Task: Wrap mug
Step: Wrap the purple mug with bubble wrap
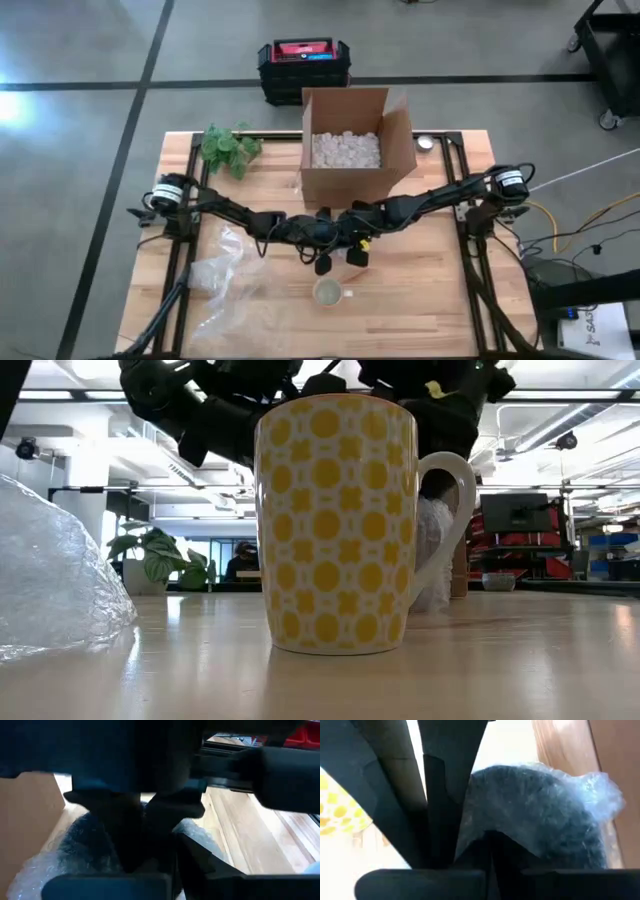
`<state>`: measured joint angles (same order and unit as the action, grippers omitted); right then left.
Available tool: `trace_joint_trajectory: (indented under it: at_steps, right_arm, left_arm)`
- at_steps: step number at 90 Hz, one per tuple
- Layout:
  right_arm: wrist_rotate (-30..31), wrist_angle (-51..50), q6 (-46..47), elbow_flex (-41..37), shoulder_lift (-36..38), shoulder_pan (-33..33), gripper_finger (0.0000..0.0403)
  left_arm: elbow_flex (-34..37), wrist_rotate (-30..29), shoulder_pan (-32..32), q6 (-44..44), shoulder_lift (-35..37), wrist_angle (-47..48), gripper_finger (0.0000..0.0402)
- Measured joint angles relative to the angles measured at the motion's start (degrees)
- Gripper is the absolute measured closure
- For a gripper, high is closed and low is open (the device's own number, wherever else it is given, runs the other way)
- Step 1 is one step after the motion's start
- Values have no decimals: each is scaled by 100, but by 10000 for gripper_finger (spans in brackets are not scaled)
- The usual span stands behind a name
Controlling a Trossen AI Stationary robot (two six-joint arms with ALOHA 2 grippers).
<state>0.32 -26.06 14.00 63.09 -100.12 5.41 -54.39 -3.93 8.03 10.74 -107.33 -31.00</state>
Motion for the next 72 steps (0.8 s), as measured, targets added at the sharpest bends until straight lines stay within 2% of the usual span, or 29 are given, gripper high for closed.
trace_joint_trajectory:
  at_steps: [20, 30, 58, 72]
  right_arm:
    - [-20, -658, -223, 463, 455, -17, 400]
    - [278, -564, -286, 507, 603, -114, 400]
    - [314, -92, -285, 205, -114, -232, 401]
    - [248, -77, -307, 218, -228, -229, 401]
  left_arm:
    - [4, 4, 0, 2, 0, -4, 402]
    - [4, 12, 0, 2, 0, -8, 402]
    - [15, -14, 2, -22, -4, -35, 402]
    - [13, -45, 4, -68, -4, -47, 402]
